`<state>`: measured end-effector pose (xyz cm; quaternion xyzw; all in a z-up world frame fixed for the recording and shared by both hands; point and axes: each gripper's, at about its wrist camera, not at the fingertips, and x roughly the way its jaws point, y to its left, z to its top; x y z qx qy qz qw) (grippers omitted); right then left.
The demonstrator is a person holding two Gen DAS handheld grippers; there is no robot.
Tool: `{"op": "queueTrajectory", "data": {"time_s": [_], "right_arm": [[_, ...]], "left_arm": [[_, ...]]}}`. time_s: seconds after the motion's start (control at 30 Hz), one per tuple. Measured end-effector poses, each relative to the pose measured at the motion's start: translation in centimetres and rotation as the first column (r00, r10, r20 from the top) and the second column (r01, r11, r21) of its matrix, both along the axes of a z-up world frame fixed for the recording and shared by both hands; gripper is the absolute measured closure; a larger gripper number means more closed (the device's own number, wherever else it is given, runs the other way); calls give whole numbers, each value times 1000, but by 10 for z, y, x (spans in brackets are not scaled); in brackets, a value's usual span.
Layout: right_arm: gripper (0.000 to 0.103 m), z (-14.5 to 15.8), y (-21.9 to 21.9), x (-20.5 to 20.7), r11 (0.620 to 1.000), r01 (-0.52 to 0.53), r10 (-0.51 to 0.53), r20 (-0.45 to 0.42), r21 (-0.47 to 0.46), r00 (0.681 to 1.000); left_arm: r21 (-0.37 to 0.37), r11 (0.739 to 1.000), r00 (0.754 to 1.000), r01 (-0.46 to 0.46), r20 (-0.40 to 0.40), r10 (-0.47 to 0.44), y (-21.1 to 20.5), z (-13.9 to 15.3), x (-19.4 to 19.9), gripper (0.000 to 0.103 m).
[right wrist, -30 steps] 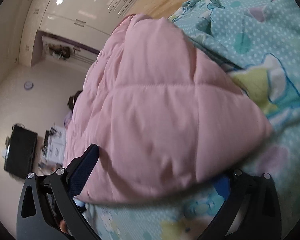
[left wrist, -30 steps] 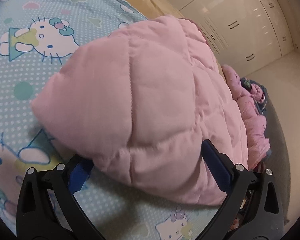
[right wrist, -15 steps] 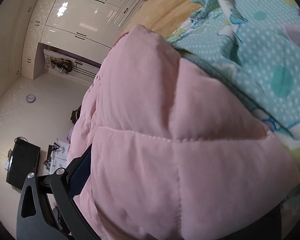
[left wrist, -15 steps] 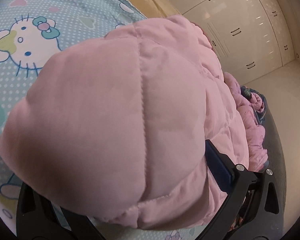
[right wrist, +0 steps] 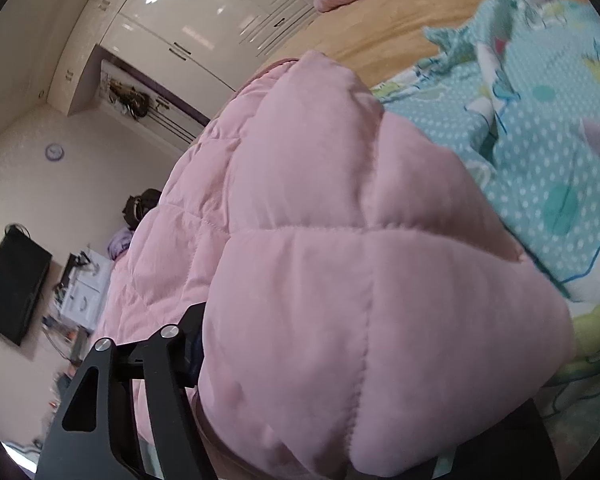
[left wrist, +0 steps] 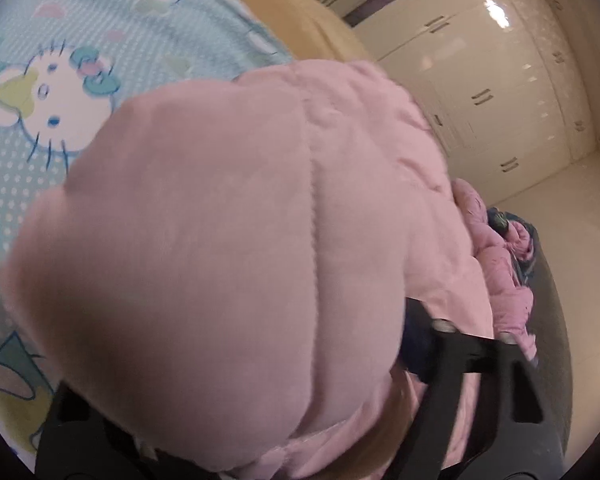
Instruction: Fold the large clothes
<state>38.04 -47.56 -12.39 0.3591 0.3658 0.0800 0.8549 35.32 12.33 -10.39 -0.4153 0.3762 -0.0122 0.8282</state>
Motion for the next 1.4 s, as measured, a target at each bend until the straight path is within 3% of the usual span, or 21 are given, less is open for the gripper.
{"op": "queueTrajectory", "data": {"time_s": [0.13, 0.2, 0.4, 0.63, 1.03, 1.3, 1.4], "right_arm": [[54, 23, 14, -2, 994, -39, 44, 44, -102, 998], [58, 32, 19, -4, 989, -53, 62, 62, -137, 996], [66, 71, 36, -20, 962, -72, 122, 179, -263, 976], [68, 105, 45, -49, 920, -107, 221, 275, -377, 936], [68, 111, 36, -114, 907, -155, 292, 320, -391, 901], [68, 91, 23, -147, 911, -193, 291, 238, -364, 927], [67, 76, 16, -151, 931, -189, 257, 191, -313, 947]], "left_arm": [[95, 995, 997, 40, 57, -46, -9, 24, -4, 62], [149, 988, 995, 52, 77, -64, -14, 35, -4, 65], [260, 963, 979, 75, 163, -120, -29, 78, -13, 68], [316, 946, 964, 78, 219, -152, -37, 106, -36, 69], [287, 955, 959, 70, 243, -143, -28, 105, -104, 69], [299, 951, 966, 83, 209, -150, -24, 79, -146, 68], [285, 955, 973, 79, 185, -136, -21, 67, -152, 66]]}}
